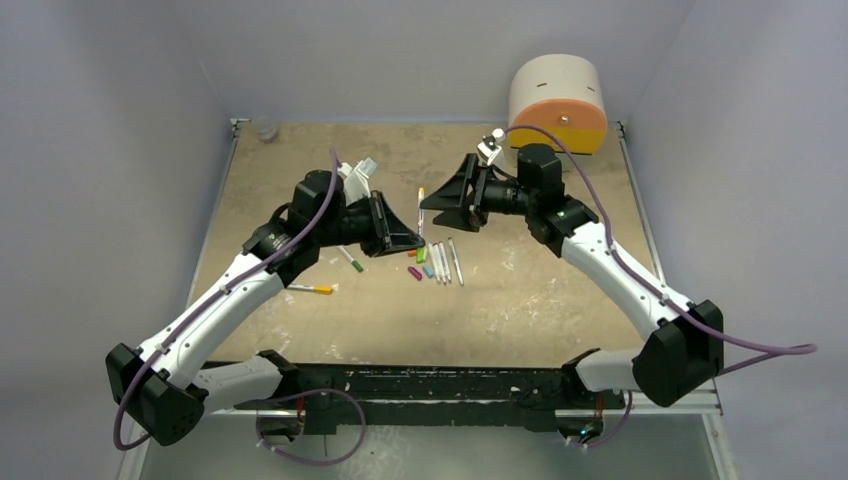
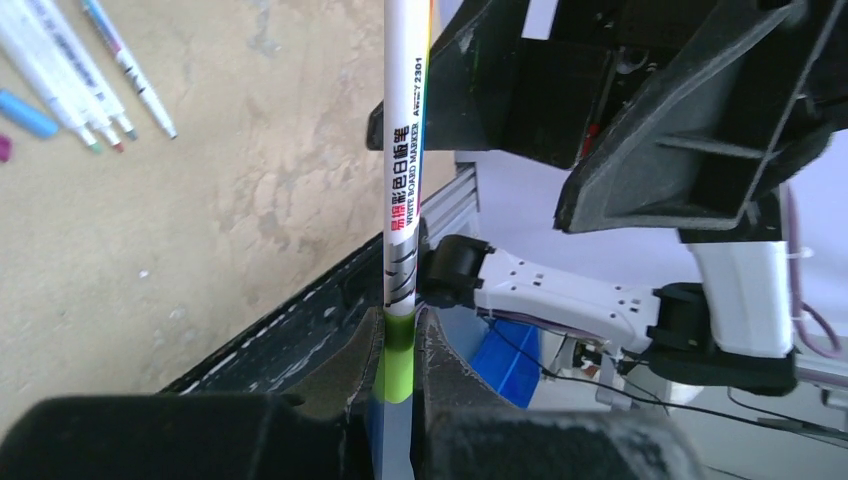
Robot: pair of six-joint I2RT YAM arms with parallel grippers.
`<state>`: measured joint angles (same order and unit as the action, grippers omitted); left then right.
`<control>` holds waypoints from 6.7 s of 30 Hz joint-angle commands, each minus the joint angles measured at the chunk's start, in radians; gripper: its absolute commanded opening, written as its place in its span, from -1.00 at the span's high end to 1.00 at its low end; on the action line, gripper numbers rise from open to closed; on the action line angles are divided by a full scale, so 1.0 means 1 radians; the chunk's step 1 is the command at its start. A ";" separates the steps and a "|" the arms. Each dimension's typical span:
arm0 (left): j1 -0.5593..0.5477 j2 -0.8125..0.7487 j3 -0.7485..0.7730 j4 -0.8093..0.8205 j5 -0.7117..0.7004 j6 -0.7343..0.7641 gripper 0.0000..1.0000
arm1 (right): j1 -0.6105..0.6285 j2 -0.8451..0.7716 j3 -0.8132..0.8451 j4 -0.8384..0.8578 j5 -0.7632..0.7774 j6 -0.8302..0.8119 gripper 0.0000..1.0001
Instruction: Open the pen caps
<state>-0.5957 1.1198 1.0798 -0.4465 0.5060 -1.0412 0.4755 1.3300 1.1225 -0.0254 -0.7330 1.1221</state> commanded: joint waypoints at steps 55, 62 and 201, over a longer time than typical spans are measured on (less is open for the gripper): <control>0.001 0.104 0.022 0.104 -0.109 -0.009 0.46 | 0.002 0.057 0.024 0.300 -0.121 0.126 1.00; 0.000 0.109 0.017 0.097 -0.116 0.000 0.44 | 0.001 0.055 0.004 0.337 -0.117 0.172 1.00; -0.007 0.216 -0.012 -0.219 -0.243 0.188 1.00 | 0.033 0.492 0.229 -0.636 0.585 -0.704 0.32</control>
<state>-0.6025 1.3132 1.0153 -0.6647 0.3004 -0.8787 0.5213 1.8767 1.2861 -0.6117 -0.1944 0.3965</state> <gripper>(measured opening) 0.078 0.327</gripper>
